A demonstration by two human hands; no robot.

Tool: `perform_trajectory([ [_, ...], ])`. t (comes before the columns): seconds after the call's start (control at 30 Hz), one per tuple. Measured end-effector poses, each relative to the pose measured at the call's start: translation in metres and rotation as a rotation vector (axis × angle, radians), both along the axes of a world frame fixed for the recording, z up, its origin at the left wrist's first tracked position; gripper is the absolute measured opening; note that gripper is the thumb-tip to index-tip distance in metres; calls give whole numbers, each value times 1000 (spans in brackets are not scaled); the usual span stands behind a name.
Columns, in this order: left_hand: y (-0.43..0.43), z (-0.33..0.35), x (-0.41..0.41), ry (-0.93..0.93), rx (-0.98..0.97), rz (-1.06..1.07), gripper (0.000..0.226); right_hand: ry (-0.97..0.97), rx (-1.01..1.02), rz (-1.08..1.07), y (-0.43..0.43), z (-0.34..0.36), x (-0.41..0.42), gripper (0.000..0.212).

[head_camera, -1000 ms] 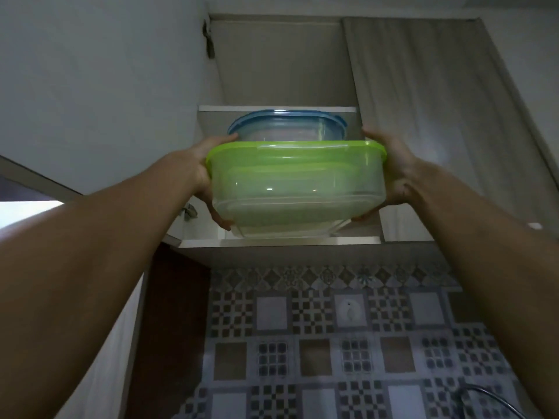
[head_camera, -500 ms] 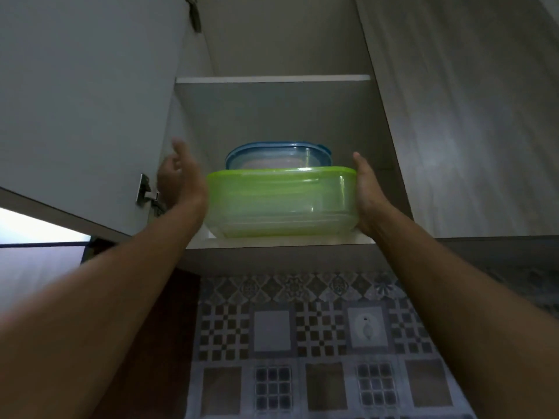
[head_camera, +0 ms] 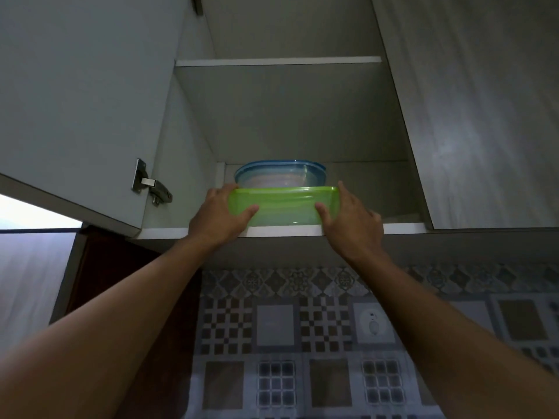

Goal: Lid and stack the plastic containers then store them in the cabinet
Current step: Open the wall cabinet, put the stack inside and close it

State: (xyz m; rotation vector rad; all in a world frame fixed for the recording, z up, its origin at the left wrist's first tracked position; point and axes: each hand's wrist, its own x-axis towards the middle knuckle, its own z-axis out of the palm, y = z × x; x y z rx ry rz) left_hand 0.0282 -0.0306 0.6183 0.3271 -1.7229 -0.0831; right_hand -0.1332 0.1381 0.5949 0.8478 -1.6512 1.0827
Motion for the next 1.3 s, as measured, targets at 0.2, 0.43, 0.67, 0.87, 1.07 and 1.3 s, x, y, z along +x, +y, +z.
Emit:
perform_trajectory([
  [0.2,21,-38,39,-175,-7,103,51,82,40,-49,3,-31,38,49],
  [0.43,69,-78,159,-126,177,-136,41,-51,213,416,24,-50,154,49],
  [0.67,104,-89,306,191,553,-294,42,3,185,863,79,-36,328,37],
  [0.87,153,-72,422,460,656,-747,36,82,199,1038,125,-9,435,40],
  [1.07,210,-54,463,373,508,-988,58,-9,200,1180,169,16,483,47],
  [1.3,248,-59,432,154,409,-809,55,-39,304,1077,201,19,491,58],
])
